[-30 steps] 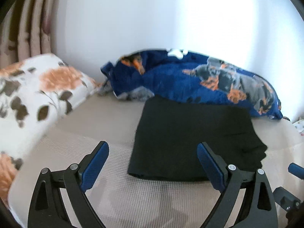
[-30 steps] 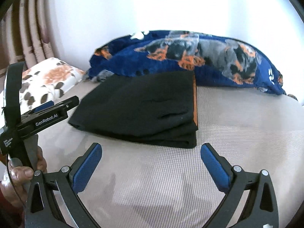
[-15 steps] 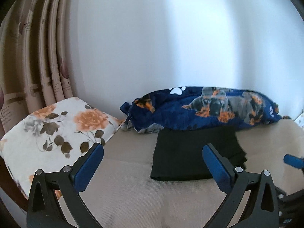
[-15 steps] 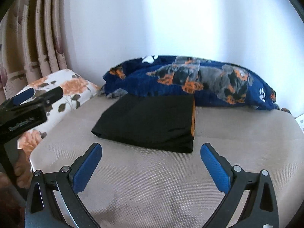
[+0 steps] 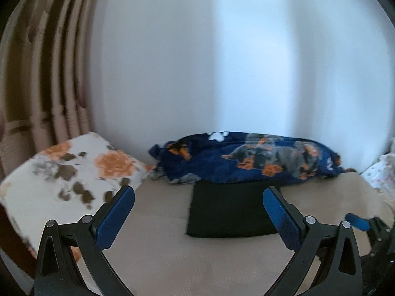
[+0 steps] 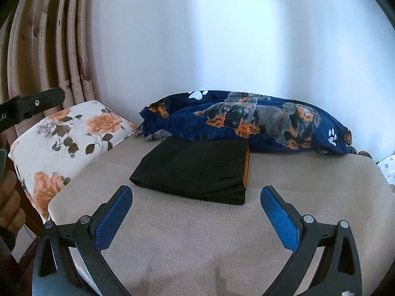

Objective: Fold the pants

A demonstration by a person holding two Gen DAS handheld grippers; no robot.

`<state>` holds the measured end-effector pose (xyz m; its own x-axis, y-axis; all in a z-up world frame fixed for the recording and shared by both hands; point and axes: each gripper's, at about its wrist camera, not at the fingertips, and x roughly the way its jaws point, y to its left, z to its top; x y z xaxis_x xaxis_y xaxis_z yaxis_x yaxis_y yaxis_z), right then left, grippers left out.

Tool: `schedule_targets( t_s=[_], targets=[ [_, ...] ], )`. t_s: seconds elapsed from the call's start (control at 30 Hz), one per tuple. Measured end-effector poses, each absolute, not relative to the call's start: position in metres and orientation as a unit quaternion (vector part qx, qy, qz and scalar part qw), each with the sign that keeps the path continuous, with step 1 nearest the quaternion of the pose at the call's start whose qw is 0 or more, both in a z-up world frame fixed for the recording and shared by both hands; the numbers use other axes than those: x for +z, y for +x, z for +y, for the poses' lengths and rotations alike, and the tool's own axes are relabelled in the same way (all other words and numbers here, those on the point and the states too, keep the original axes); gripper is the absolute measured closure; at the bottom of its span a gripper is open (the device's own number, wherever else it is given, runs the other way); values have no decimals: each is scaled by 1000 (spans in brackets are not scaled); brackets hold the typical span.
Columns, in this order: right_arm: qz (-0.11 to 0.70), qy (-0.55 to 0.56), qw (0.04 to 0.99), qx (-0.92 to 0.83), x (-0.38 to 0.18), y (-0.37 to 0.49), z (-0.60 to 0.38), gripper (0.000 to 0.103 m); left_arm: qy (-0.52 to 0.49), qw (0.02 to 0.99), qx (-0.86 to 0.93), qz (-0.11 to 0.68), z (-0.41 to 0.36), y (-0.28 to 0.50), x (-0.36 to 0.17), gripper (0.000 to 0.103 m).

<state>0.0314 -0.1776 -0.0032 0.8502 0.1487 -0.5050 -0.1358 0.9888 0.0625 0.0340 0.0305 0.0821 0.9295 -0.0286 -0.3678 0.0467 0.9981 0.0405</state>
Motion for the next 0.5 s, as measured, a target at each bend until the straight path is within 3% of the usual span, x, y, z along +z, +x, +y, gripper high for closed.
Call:
schedule_targets(
  t_s=[0.5],
  targets=[
    [269,8,960,72,-4,21,-179,0,55,975,-43,210,0,15,59,0]
  ],
)
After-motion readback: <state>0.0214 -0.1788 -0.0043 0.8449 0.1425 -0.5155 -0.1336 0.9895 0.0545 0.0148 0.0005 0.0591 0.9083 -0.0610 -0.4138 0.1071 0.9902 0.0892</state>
